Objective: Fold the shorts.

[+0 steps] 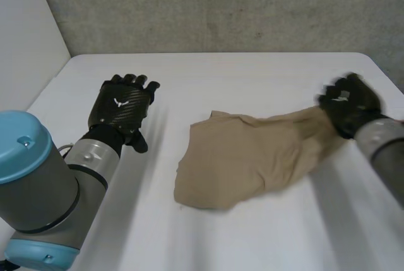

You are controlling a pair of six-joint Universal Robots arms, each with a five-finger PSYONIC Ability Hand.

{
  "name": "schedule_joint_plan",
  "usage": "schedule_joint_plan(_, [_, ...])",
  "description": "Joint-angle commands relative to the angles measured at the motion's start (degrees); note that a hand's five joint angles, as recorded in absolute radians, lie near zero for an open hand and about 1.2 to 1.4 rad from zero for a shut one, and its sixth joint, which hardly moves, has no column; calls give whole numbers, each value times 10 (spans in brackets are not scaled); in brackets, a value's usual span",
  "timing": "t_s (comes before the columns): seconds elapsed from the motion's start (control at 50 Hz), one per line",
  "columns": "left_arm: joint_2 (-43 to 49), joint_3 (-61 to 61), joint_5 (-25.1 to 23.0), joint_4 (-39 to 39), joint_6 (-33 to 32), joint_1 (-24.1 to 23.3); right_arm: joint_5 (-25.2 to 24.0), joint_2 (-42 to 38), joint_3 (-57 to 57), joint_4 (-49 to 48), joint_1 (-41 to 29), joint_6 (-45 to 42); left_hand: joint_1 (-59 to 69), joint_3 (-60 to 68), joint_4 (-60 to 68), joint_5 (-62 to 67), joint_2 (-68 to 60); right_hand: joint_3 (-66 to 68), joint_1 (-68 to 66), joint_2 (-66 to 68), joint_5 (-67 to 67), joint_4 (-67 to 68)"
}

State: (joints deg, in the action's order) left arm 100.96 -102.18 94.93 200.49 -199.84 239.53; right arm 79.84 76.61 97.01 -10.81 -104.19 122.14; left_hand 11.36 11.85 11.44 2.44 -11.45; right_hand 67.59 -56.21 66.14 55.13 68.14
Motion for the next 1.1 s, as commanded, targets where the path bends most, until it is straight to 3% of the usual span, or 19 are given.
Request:
schedule_joint_plan(0.02, [-21, 0, 2, 0, 1, 11, -116, -85, -58, -8, -179, -26, -14, -18, -14, -24, 14, 124, -238, 139, 149, 119])
schedule_joint_plan(0.08, [-27, 1, 2, 0, 1, 15, -145, -125, -65, -7, -233, -39, -14, -18, -14, -24, 14, 124, -238, 139, 149, 119])
schedule_joint_plan(0.2, [-33, 7, 1, 2, 2, 14, -152, -160, -76, -5, -251, -29, -14, -18, -14, -24, 14, 106, -220, 121, 131, 101])
schedule_joint_plan(0.22, [-34, 8, 1, 2, 2, 14, -152, -158, -77, -6, -252, -23, -14, -18, -14, -24, 14, 11, -125, 26, 36, 6])
schedule_joint_plan(0.24, [-34, 13, 1, 3, 2, 15, -152, -154, -79, -9, -251, -2, -14, -18, -14, -24, 14, -221, 107, -207, -197, -227])
schedule_joint_plan(0.26, [-33, 15, 1, 3, 2, 15, -152, -153, -81, -9, -250, 14, -14, -18, -14, -24, 14, -318, 205, -304, -294, -324])
schedule_joint_plan(0.32, [-30, 36, 1, 3, 2, 14, -150, -126, -85, -8, -231, 123, -14, -18, -14, -24, 14, -576, 462, -561, -551, -581])
schedule_joint_plan(0.46, [-9, 100, 3, 3, 1, -1, -159, 4, -58, -5, -161, 460, -14, -18, -14, -24, 14, -576, 462, -561, -551, -581])
schedule_joint_plan(0.54, [21, 147, 3, -1, 2, -32, -149, 50, -51, -2, -116, 563, -14, -18, -14, -24, 14, -576, 462, -561, -551, -581])
schedule_joint_plan(0.68, [102, 215, 0, -38, 20, -101, -145, 64, -60, 75, -45, 570, -14, -18, -14, -24, 14, -576, 462, -561, -551, -581])
schedule_joint_plan(0.78, [172, 247, 2, -84, 52, -138, -135, 0, -89, 98, -43, 558, -13, -18, -14, -24, 14, -576, 462, -561, -551, -581])
schedule_joint_plan(0.96, [242, 251, 10, -142, 96, -137, -80, -151, -162, 138, -72, 467, -8, -13, -9, -19, 9, -576, 462, -561, -551, -581])
schedule_joint_plan(1.1, [274, 255, 42, -188, 92, -103, -47, -232, -197, 142, -85, 397, -8, -13, -9, -19, 9, -576, 462, -561, -551, -581])
